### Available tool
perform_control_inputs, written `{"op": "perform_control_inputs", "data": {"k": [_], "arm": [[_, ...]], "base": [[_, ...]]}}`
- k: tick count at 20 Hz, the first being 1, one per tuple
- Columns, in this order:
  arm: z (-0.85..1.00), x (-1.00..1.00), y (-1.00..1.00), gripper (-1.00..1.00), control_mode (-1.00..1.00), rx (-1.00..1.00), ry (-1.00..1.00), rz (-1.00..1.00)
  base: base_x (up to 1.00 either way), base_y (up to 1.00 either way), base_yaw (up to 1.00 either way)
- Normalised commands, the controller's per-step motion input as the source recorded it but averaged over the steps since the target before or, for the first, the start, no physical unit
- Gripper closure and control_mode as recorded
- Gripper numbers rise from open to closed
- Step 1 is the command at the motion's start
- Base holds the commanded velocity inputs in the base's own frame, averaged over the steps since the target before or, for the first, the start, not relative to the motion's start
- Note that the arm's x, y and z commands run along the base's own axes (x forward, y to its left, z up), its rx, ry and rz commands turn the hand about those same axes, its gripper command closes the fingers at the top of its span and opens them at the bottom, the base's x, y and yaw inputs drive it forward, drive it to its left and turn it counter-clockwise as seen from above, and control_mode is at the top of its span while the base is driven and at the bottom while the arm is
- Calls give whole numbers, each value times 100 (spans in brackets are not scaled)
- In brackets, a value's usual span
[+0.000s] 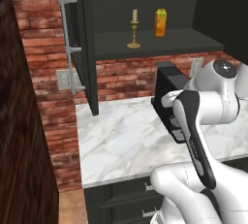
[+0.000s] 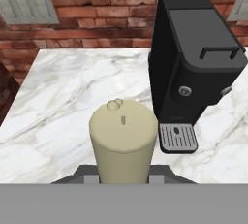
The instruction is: Pick the candle and candle from the dining table and place them in the open cabinet. Close the cabinet after placing the objects.
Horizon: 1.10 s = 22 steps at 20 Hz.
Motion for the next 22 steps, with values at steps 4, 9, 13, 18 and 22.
{"op": "perform_control_inputs", "data": {"k": [4,9,13,18,22], "arm": [[25,0,0,100,-100,0,0,0],[22,0,0,100,-100,0,-3,0],[19,1,0,100,-100,0,-6,0],[15,0,0,100,-100,0,-14,0],[23,0,0,100,-100,0,-13,0]], "base": [[0,0,0],[0,0,0],[0,0,0],[0,0,0],[0,0,0]]}}
